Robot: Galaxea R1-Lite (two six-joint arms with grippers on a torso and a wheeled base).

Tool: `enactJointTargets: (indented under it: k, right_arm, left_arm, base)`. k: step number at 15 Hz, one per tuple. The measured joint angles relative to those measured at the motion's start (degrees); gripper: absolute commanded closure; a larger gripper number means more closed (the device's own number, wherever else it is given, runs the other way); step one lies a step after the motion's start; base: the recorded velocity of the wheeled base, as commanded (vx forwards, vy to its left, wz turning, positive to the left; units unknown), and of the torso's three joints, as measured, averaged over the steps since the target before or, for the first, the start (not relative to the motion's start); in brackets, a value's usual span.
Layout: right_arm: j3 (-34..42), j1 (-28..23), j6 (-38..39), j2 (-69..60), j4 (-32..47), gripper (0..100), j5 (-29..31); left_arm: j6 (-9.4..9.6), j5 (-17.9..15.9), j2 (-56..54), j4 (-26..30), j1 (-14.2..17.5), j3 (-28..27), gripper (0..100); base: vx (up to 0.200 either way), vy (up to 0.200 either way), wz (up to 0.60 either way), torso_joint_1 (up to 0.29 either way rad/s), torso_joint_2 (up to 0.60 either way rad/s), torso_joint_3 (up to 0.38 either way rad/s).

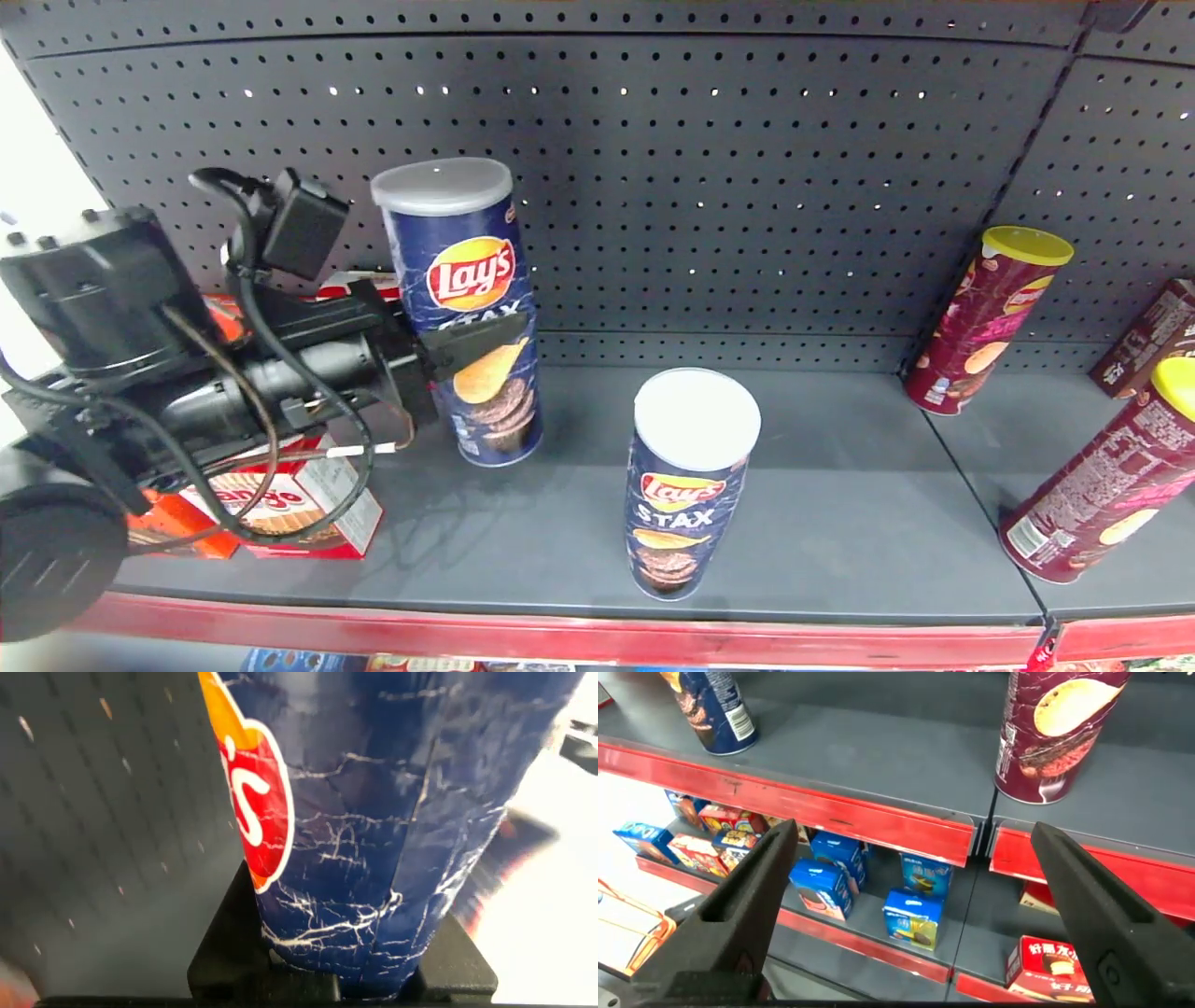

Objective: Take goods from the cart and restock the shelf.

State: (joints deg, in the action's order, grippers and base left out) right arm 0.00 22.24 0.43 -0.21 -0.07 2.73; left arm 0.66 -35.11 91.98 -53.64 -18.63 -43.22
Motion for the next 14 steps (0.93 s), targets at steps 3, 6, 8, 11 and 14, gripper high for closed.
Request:
enactJointTargets:
  k: [3, 6, 8, 11, 14]
  right_arm:
    - [0.0, 0.0, 0.0, 0.0, 0.0, 0, 0.0]
    - [0.0, 0.0, 0.0, 0.0, 0.0, 0, 0.0]
    - [0.0, 0.0, 0.0, 0.0, 0.0, 0, 0.0]
    - [0.0, 0.0, 0.0, 0.1, 0.0, 0, 0.0]
    - [0.0, 0.0, 0.0, 0.1, 0.0, 0, 0.0]
  left_arm:
    - [0.02, -1.1, 7.7, -0.1, -1.0, -9.1, 100]
    - [0.05, -3.9, 13.5, -0.1, -2.5, -13.4, 100]
    - [0.23, -4.5, 16.7, -0.1, -3.0, -15.4, 100]
    - [0.29, -4.4, 21.2, 0.0, -3.7, -20.2, 100]
    - [0.32, -4.0, 24.6, 0.0, -4.9, -23.4, 100]
  base:
    - [0.0, 0.0, 0.0, 0.0, 0.0, 0.0]
    - [0.0, 0.0, 0.0, 0.0, 0.0, 0.0]
    - [0.0, 0.0, 0.0, 0.0, 0.0, 0.0]
    - [0.0, 0.0, 0.0, 0.0, 0.0, 0.0]
    - [0.0, 0.0, 0.0, 0.0, 0.0, 0.0]
